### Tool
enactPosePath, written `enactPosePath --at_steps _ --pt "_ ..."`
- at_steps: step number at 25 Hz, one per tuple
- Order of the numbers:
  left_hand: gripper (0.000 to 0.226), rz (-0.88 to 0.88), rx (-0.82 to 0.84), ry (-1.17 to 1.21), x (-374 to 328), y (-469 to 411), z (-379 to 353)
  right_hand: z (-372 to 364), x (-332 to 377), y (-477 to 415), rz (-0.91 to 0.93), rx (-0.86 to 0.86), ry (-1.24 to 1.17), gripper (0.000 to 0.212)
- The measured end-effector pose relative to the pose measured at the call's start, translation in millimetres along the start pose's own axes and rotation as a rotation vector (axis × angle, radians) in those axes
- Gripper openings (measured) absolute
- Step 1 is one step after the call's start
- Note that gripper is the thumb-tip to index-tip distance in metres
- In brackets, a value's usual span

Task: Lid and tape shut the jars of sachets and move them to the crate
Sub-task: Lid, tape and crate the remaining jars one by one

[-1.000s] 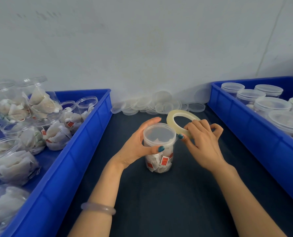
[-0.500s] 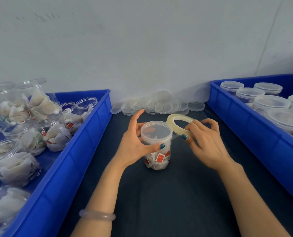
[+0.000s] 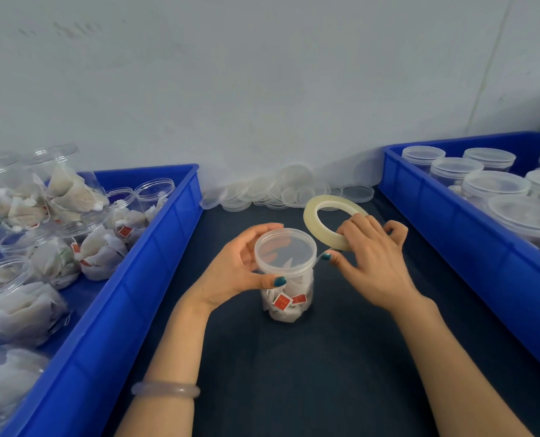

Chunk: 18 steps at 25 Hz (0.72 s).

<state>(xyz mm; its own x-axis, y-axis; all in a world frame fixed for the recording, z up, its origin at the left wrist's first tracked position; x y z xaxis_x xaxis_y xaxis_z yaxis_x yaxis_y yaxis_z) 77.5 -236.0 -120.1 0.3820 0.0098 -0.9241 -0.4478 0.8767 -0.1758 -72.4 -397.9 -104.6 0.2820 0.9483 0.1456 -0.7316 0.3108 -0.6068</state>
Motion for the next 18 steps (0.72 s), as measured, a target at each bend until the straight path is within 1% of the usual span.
enactPosePath --at_steps 3,4,7,9,11,14,16,18 --pt "0.087 0.006 0.058 0.024 1 2 -8 -6 4 0 0.006 0.026 -0.042 0.045" --pt "0.088 0.009 0.053 0.023 0 1 -12 -7 5 1 0.004 0.033 -0.047 0.046" --pt "0.094 0.0 -0.078 -0.052 -4 -2 -18 -11 9 2 0.004 0.048 -0.051 0.049" --pt "0.093 -0.023 -0.164 -0.109 -8 -3 -17 -9 9 1 -0.005 0.048 -0.054 0.048" --pt "0.09 -0.046 -0.211 -0.128 -9 -3 -13 -4 7 0 0.017 0.027 -0.068 0.046" --pt "0.082 -0.037 -0.211 -0.092 -6 -2 -3 7 1 2 0.06 -0.037 -0.079 0.044" --pt "0.08 -0.032 -0.199 -0.082 -5 0 4 11 -6 2 0.051 -0.058 -0.034 0.042" --pt "0.079 -0.037 -0.171 -0.08 -4 2 8 13 -9 1 0.037 -0.083 0.011 0.045"
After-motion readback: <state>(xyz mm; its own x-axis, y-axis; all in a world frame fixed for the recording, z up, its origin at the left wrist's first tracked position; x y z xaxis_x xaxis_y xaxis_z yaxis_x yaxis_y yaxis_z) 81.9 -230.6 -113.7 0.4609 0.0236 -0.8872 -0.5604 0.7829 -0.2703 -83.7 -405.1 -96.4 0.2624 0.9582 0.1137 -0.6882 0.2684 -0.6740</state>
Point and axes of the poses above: each hand's wrist, its own y-axis away from the middle knuckle, its own z-axis out of the back of the hand, x = y × z, the point moved 6 cm from there along -y, towards the middle knuckle, and after that the axes turned 1 degree about z, right-handed, at the moved point
